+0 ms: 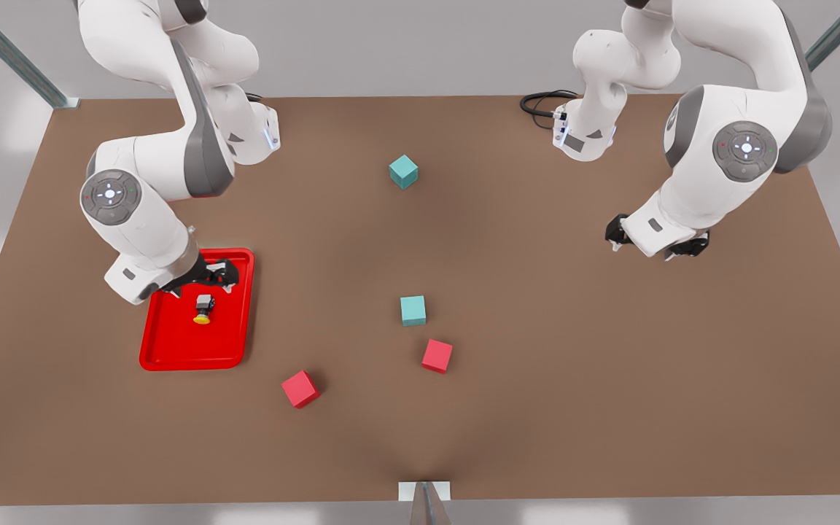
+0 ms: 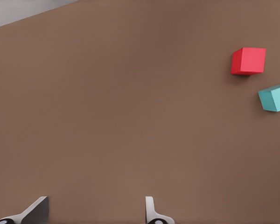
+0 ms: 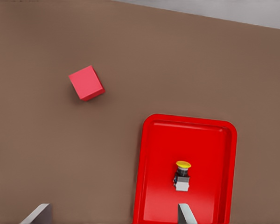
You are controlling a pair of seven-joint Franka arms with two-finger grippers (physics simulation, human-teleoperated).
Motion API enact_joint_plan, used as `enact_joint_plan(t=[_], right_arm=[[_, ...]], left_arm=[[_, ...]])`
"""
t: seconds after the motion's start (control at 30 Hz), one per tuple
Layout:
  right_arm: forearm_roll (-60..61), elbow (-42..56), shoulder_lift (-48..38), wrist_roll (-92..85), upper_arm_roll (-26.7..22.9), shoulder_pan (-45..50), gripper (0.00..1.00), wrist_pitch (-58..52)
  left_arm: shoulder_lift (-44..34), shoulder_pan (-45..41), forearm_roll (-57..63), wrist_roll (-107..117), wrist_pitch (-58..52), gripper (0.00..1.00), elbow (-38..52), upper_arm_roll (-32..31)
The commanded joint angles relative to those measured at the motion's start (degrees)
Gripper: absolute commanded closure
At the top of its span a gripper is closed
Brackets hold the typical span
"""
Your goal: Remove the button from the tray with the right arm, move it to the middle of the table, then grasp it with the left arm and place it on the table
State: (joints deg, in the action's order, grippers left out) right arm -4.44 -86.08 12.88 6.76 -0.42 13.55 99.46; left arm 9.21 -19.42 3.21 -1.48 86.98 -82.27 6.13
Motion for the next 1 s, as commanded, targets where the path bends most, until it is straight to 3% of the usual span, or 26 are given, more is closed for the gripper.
enact_joint_plan(t=[0.0,0.17,0.23,0.3,0.43,0.57,0.63,0.77,0.97], right_arm=[[-0.1,0.4,-0.1,-0.5,0.0,0.3,0.00,0.6],[0.2,0.7,3.8,-1.5,-0.1,-1.6,0.00,-0.7],[0.1,0.3,7.1,-1.7,-0.1,-4.7,0.00,-7.2],[0.2,-5.0,7.1,-1.6,-0.1,-8.8,0.00,-5.5],[0.3,-27.3,0.0,3.3,0.0,-10.8,0.00,10.7],[0.4,-42.2,-3.3,9.1,0.0,-10.9,0.00,28.8],[0.4,-42.8,-2.0,9.2,-0.1,-12.2,0.00,35.4],[0.0,-38.6,9.4,4.9,0.0,-15.4,0.00,47.1],[0.3,-39.4,11.1,0.5,0.1,-16.4,0.00,48.4]], left_arm=[[-0.1,0.1,0.1,0.8,0.6,0.00,0.0,0.0],[0.2,0.3,0.1,0.6,0.6,0.00,0.0,-0.1],[0.5,0.5,0.1,0.6,0.7,0.00,-0.1,-0.1],[0.5,0.5,0.1,0.6,0.8,0.00,-0.2,-0.1],[3.0,0.4,0.1,0.5,1.4,0.00,0.0,0.0],[4.6,0.5,0.1,0.5,3.9,0.00,0.0,0.2],[4.6,0.5,0.1,0.5,3.8,0.00,0.0,0.2],[4.6,0.5,0.1,0.4,3.7,0.00,0.0,0.2],[4.6,0.5,0.1,0.4,3.8,0.00,0.0,0.2]])
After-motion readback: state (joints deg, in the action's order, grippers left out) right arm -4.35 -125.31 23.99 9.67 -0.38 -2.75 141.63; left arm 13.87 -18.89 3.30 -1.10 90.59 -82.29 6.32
